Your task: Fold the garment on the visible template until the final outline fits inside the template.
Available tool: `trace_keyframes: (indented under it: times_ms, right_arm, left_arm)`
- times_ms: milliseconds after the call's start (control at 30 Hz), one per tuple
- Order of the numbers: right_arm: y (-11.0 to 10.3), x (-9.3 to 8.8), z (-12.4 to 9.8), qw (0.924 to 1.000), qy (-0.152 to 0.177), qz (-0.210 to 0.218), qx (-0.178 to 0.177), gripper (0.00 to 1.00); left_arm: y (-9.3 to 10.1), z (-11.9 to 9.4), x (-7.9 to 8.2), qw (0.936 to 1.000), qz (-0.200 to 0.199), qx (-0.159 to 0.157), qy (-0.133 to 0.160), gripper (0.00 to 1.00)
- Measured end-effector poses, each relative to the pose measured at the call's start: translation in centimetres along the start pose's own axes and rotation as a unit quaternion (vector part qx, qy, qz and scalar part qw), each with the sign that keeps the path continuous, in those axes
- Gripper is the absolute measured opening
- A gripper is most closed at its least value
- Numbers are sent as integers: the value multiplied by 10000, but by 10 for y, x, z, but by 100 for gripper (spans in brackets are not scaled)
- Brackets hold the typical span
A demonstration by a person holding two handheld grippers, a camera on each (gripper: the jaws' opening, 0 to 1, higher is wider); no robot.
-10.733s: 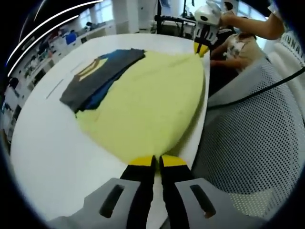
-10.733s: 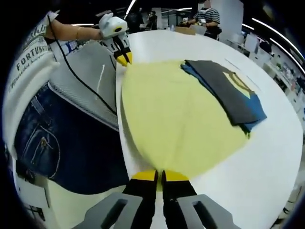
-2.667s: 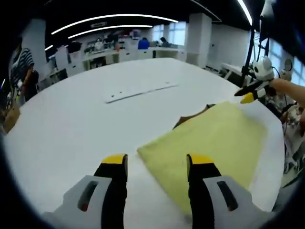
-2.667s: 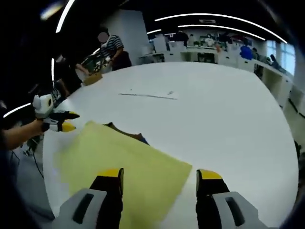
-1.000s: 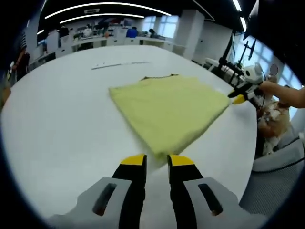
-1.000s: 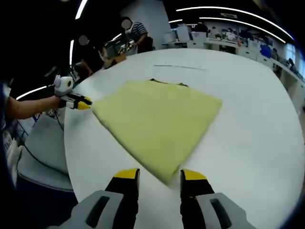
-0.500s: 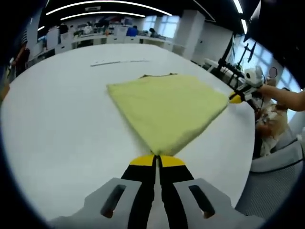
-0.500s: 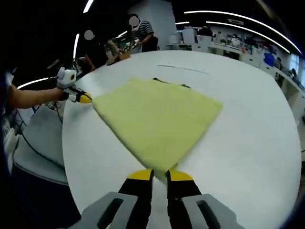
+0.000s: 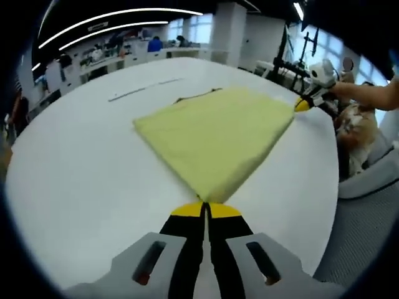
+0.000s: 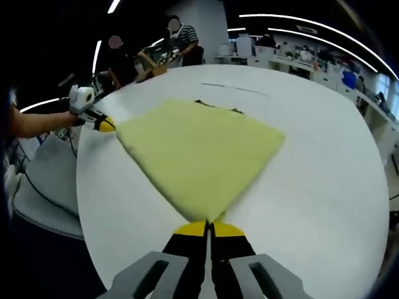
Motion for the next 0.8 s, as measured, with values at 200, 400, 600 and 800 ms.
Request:
trace_keyframes:
  times_ms: [200, 400, 600, 800]
  right_arm:
    - [-2, -2, -1, 10000, -44, 44, 47, 0]
    - [-6, -6, -3, 9998, -125, -42, 135, 0]
    - [-9, -11, -6, 9997, -167, -24, 188, 0]
    - [-12, -14, -8, 9996, -196, -41, 193, 0]
  left_arm:
    - [3, -1, -4, 9999, 74, -51, -66, 0]
    - [7, -2, -6, 9998, -152, -81, -56, 0]
    - [12, -6, -9, 9998, -191, -101, -46, 0]
    - [18, -9, -12, 9998, -170, -117, -63, 0]
Point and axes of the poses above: the point that each gripper's makers call its tool centre point, and the gripper's own axes: z roughly forward along the fingers, y roughly to its right, x roughly out of its top, the point moved 4 cm from there along -z, roughly backward along the fingers, and after that the axes turned 4 degrees about -y, right-handed, at the moved point
